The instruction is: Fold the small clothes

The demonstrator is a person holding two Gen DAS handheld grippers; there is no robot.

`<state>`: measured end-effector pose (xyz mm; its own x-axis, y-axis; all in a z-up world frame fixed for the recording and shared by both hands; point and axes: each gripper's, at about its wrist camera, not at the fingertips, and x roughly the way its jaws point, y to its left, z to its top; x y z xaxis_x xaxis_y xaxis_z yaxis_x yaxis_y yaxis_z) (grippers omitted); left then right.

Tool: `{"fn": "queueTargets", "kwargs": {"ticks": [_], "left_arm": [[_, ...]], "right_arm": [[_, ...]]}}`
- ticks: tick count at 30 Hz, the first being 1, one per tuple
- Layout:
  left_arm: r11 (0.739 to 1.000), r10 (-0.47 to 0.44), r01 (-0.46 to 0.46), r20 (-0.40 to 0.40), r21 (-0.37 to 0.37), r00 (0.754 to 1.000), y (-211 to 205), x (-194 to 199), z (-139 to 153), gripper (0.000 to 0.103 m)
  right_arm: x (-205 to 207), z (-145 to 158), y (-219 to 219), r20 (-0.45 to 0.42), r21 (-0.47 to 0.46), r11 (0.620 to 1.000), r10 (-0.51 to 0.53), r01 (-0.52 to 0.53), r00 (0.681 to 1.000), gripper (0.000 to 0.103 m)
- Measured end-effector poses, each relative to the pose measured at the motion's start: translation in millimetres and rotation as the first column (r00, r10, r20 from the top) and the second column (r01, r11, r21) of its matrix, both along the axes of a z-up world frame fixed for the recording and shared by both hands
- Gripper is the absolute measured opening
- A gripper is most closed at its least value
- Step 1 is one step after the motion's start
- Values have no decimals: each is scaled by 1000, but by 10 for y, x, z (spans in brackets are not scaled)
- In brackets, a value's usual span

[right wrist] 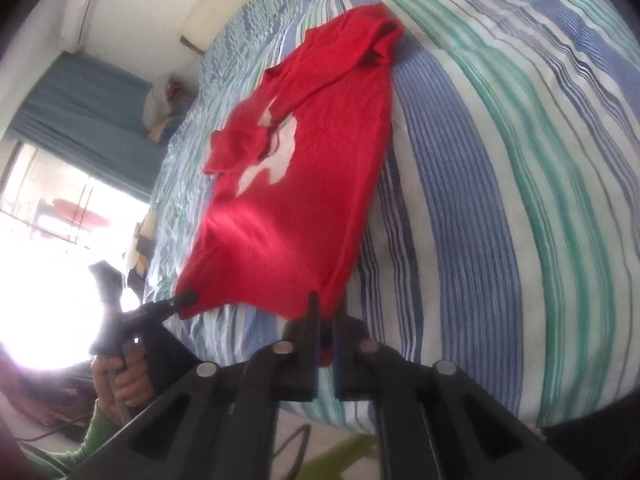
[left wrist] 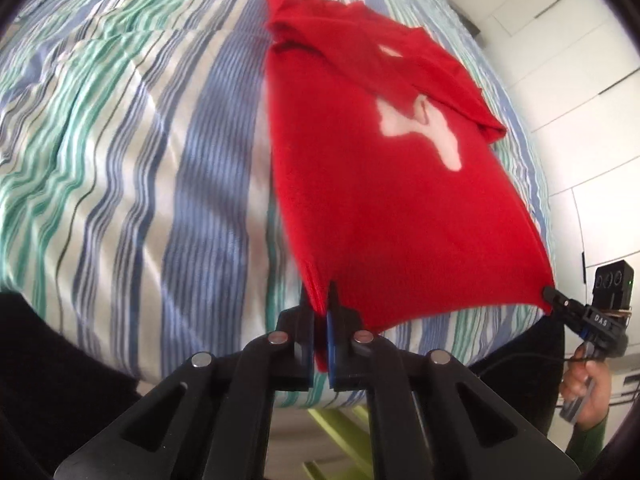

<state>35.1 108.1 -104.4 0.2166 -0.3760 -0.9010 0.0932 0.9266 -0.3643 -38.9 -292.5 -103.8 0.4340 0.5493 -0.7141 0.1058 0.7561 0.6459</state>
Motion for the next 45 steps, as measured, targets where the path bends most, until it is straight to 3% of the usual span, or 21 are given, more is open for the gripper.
{"fn": "queueTargets", "kwargs": {"ticks": [2,4,9,15,17,18,19,21,23,26,28,30,32,34,37,39,40,41,42,43,45], "left_arm": [[1000,-8,9,-36,22,999,57,-18,-75,2],[995,-22,27,-46,98,999,9,-11,-238,2],[963,-54,60,-30,261,998,-159,20,-542,2],[949,-47,32,43,312,998,-228,-92,-518,8],[943,-57,37,51,331,997,-231,-151,-442,27],[940,-51,28,58,341,997,-188,-184,-369,56],[937,-36,6,79,349,996,-128,-221,-278,75],[935,-5,-49,153,352,988,31,-293,-51,77],[931,32,-109,219,348,975,177,-300,143,78],[931,119,-213,305,297,945,353,-177,301,84],[927,172,-259,306,272,936,392,-7,282,84],[923,218,-298,307,244,926,396,48,247,84],[918,252,-328,310,224,917,339,51,141,84],[906,271,-353,321,232,907,380,17,49,84],[863,317,-413,327,290,891,467,-64,-85,84],[871,364,-432,280,236,888,598,-15,-127,84],[871,384,-445,275,208,881,648,8,-138,84],[867,399,-458,274,198,875,681,22,-146,84],[864,405,-462,269,198,873,695,33,-158,84],[865,406,-461,262,198,875,694,42,-173,84],[869,399,-453,260,200,879,666,38,-188,84]], "right_arm": [[-66,118,-94,-23,-11,1000,7,-7,1000,4],[-55,62,-83,-64,-69,997,17,-21,998,4],[106,-592,239,-211,-271,956,55,-113,976,4],[63,-651,308,-167,-314,947,20,-73,986,6],[36,-620,311,-167,-292,953,32,-80,985,15],[8,-587,307,-184,-281,955,48,-99,982,29],[-15,-535,295,-200,-277,953,66,-121,978,43],[-41,-333,206,-200,-324,933,94,-156,975,51],[6,-27,133,-163,-461,870,114,-178,980,51],[332,461,139,-70,-680,707,202,-195,977,51],[699,680,290,-15,-746,630,307,-215,952,52],[1094,760,576,28,-784,566,442,-255,896,57],[1557,654,956,21,-800,504,565,-325,825,58],[1989,421,1267,-13,-814,447,626,-372,779,58],[2503,-38,1681,-95,-844,347,655,-409,750,57],[2712,-309,1839,-136,-868,282,657,-408,742,57],[2788,-409,1887,-140,-873,275,650,-403,747,55],[2828,-441,1882,-115,-866,310,640,-392,760,47],[2861,-421,1850,-75,-848,373,619,-377,782,19],[2885,-378,1781,-42,-836,428,574,-343,818,7],[2854,-150,1513,67,-781,572,476,-250,877,7]]}}
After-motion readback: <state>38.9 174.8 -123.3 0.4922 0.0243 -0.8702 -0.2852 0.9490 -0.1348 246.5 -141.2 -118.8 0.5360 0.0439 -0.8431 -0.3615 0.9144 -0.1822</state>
